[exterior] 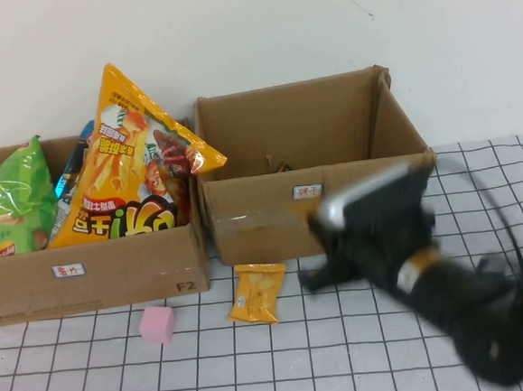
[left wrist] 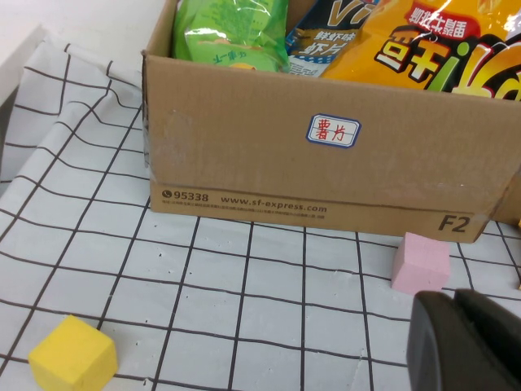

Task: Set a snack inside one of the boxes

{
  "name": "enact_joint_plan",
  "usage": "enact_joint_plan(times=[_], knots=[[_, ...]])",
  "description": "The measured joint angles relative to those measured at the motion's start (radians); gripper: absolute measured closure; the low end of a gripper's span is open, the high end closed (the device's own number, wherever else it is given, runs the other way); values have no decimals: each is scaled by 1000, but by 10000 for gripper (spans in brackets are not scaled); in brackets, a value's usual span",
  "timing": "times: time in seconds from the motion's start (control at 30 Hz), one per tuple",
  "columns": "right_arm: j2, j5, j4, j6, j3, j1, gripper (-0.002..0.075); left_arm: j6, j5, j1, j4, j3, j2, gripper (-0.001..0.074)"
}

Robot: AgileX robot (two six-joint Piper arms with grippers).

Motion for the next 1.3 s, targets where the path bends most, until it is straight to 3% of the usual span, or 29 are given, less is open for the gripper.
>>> enact_joint_plan(times=[0.17, 0.33, 0.47, 0.63, 0.8, 0.9, 1.07, 1.17, 1.3], knots=[[-56, 264, 0, -148, -239, -102, 603, 0, 0, 0, 0, 0, 0, 736], [35, 456, -7, -238, -529, -207, 600, 0, 0, 0, 0, 0, 0, 736], [168, 621, -5, -244, -752, -266, 488, 0, 0, 0, 0, 0, 0, 736], [298, 789, 14, -244, -876, -290, 319, 0, 0, 0, 0, 0, 0, 736], [305, 909, 20, -244, -894, -290, 281, 0, 0, 0, 0, 0, 0, 736], [244, 982, 37, -244, -894, -290, 349, 0, 0, 0, 0, 0, 0, 736], [36, 1079, 60, -272, -865, -290, 645, 0, 0, 0, 0, 0, 0, 736], [-103, 1083, 90, -315, -777, -282, 704, 0, 0, 0, 0, 0, 0, 736], [-279, 1083, 104, -410, -614, -263, 721, 0, 0, 0, 0, 0, 0, 736]])
